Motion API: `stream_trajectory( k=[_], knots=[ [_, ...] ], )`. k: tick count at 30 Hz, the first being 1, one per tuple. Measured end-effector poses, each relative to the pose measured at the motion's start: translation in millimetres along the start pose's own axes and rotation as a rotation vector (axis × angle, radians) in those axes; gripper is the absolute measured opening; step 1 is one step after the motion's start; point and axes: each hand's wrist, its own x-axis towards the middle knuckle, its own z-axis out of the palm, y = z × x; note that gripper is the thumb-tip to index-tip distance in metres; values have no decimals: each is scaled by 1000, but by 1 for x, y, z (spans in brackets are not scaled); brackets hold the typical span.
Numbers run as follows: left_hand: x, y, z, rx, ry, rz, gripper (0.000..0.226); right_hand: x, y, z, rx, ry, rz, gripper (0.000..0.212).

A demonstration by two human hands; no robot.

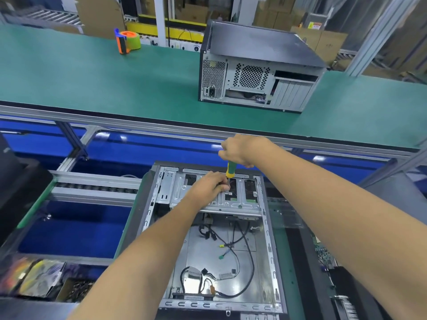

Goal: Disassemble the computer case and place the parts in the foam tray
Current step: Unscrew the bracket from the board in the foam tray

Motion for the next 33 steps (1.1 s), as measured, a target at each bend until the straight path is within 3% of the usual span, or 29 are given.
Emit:
stream_trajectory(
  k=[9,13,20,25,30,33],
  knots=[
    [0,-5,3,-6,66,36,26,-10,5,4,135,-31,-125,18],
    [-1,-3,5,39,100,50,26,-15,9,14,154,55,-204,18],
    [-2,2,2,59,93,37,24,-13,16,25,269,137,-130,26],
    [-1,6,1,63,79,13,24,-18,12,21,498,76,-57,8],
    [-2,7,1,92,66,14,25,-18,6,21,156,148,51,31],
    [-2,8,1,88,67,13,24,-18,5,15,15,93,-2,21]
  ],
)
